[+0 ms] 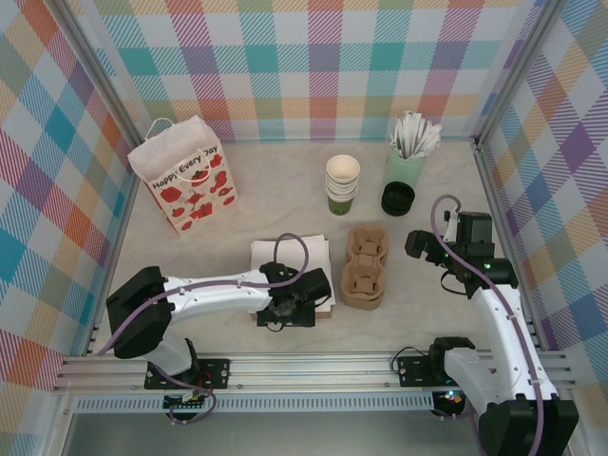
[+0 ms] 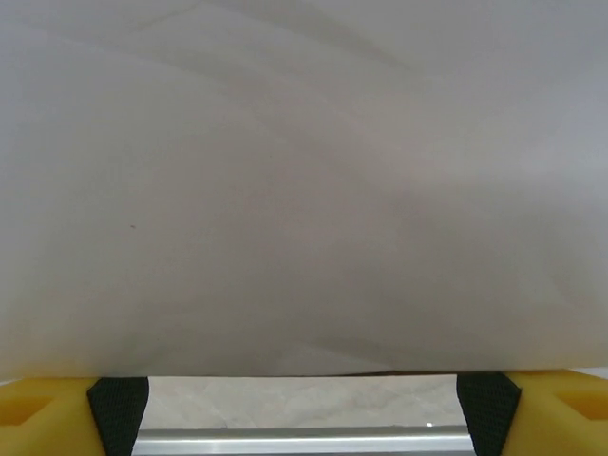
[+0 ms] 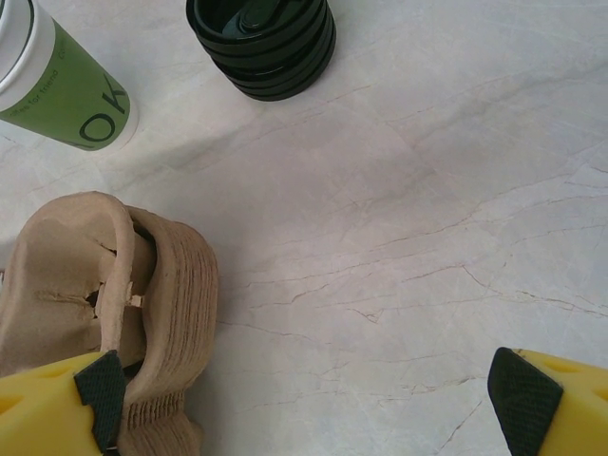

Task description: Pack the takeout coffee

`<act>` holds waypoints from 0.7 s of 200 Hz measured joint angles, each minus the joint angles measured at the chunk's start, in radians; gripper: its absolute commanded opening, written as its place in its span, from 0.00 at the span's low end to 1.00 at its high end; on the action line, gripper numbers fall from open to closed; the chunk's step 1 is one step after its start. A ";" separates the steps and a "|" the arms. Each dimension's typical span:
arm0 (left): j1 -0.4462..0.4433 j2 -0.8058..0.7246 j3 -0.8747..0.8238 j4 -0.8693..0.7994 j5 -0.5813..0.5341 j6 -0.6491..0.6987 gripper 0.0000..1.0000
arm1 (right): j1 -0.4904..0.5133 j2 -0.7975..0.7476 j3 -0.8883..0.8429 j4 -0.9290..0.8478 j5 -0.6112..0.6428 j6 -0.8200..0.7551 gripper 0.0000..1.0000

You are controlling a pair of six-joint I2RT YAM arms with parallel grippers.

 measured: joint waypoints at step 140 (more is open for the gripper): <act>0.277 0.160 0.201 0.097 -0.076 0.161 0.91 | 0.000 0.000 0.007 -0.052 -0.068 0.004 1.00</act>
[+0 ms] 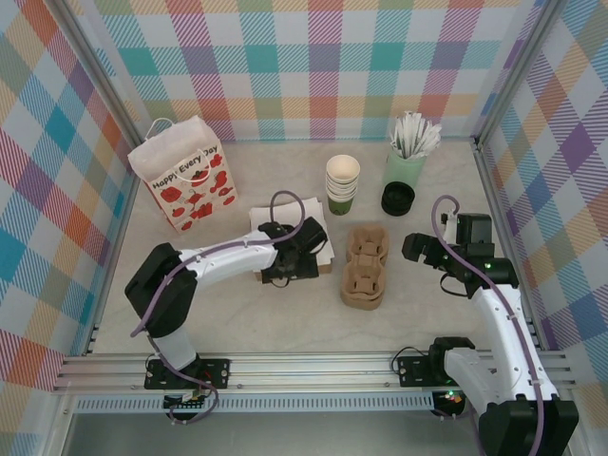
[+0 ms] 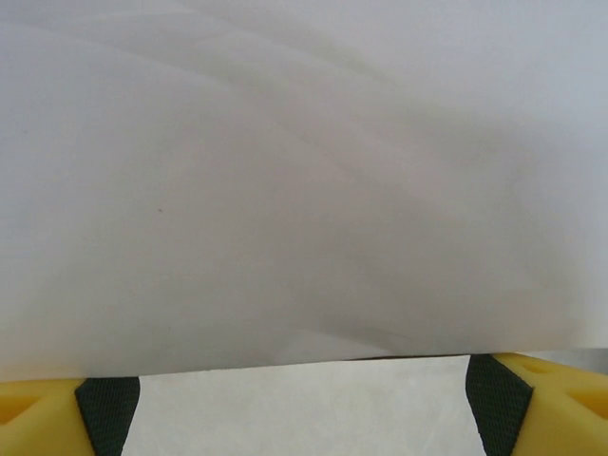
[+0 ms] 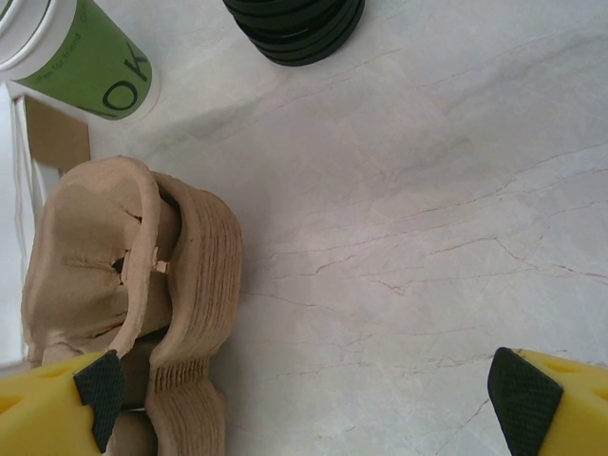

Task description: Pack the takeout coffee

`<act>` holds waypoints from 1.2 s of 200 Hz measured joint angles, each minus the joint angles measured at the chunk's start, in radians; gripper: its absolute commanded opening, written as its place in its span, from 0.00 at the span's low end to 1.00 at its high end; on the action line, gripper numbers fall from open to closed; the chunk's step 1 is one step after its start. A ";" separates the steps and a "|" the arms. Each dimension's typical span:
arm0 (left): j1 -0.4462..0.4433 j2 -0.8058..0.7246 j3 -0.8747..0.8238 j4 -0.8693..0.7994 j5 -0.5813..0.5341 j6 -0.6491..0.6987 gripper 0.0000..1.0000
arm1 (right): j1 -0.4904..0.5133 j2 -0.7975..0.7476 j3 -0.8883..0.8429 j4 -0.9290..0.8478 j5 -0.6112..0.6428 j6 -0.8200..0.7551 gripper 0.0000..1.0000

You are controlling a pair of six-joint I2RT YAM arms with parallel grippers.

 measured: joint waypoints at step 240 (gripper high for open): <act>0.302 0.106 0.302 0.075 0.097 0.340 0.96 | 0.000 0.127 0.220 -0.151 -0.145 0.076 1.00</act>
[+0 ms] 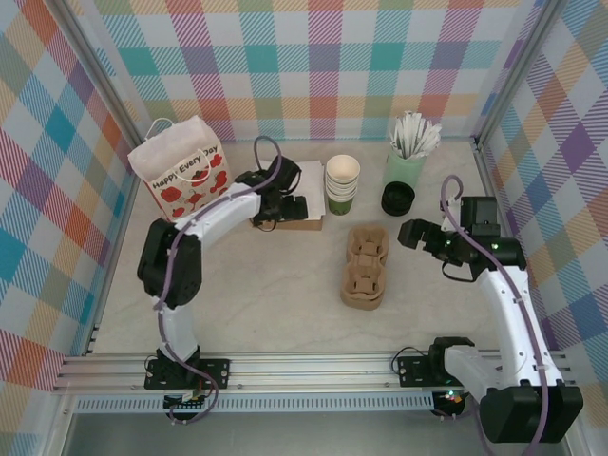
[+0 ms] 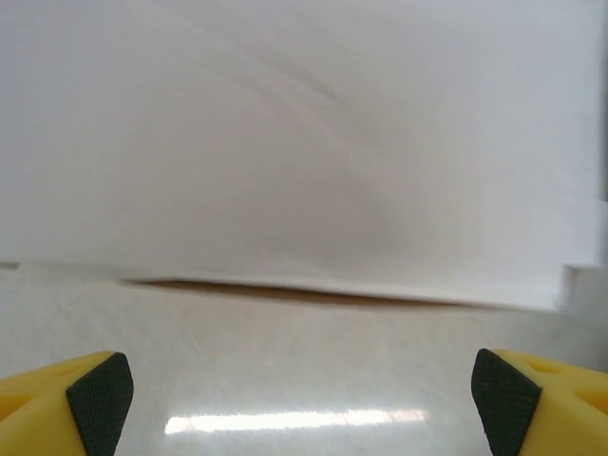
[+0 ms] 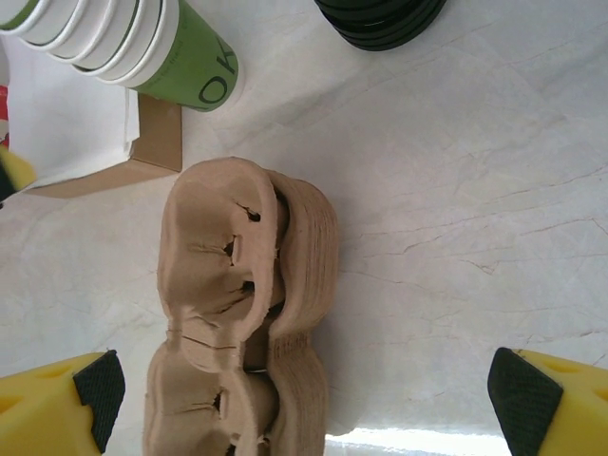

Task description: Pack the takeout coffee

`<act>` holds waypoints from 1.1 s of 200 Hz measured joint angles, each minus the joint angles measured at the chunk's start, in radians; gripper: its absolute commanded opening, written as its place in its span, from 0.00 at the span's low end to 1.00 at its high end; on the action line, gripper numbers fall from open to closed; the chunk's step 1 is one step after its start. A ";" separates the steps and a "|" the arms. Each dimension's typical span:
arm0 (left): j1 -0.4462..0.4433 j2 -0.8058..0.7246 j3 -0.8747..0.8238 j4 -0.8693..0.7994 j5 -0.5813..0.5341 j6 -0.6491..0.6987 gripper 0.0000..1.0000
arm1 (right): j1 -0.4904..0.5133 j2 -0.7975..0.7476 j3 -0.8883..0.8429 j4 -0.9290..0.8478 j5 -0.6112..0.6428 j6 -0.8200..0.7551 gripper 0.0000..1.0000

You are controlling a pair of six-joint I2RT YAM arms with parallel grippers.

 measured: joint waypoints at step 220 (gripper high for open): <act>-0.022 -0.941 -0.813 0.286 0.159 -0.205 1.00 | 0.220 0.715 0.808 -0.150 -0.045 0.146 0.54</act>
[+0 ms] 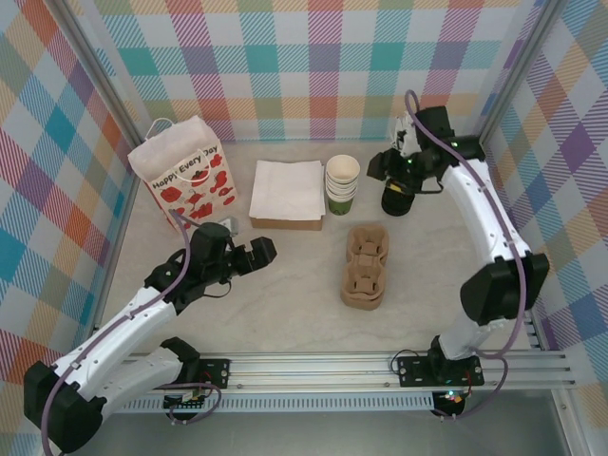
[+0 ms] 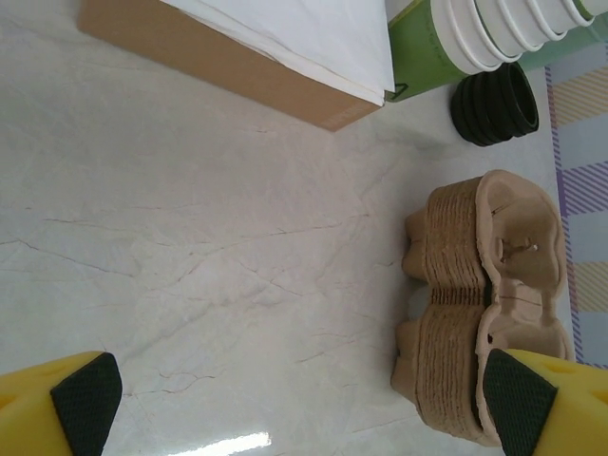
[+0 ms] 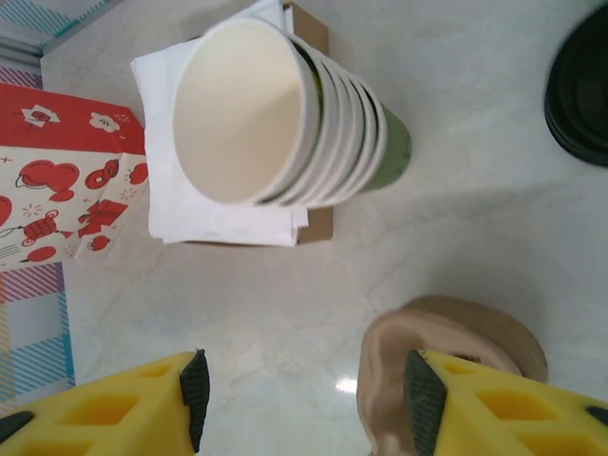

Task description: Pack the takeout coffee

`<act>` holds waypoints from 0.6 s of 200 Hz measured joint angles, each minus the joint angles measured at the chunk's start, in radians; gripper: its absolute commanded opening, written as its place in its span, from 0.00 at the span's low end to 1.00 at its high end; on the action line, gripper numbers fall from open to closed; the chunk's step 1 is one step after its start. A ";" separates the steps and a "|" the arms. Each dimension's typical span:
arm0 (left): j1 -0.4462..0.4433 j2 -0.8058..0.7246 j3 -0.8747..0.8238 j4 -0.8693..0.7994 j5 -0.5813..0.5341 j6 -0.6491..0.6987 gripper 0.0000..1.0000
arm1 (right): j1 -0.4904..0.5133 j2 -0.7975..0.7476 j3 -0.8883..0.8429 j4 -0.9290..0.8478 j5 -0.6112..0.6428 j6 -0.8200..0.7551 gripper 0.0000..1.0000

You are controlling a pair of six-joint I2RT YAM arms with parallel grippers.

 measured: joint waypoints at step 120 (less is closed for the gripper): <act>0.000 -0.057 -0.018 -0.053 -0.047 -0.019 1.00 | 0.055 0.409 0.436 -0.168 0.079 -0.050 0.37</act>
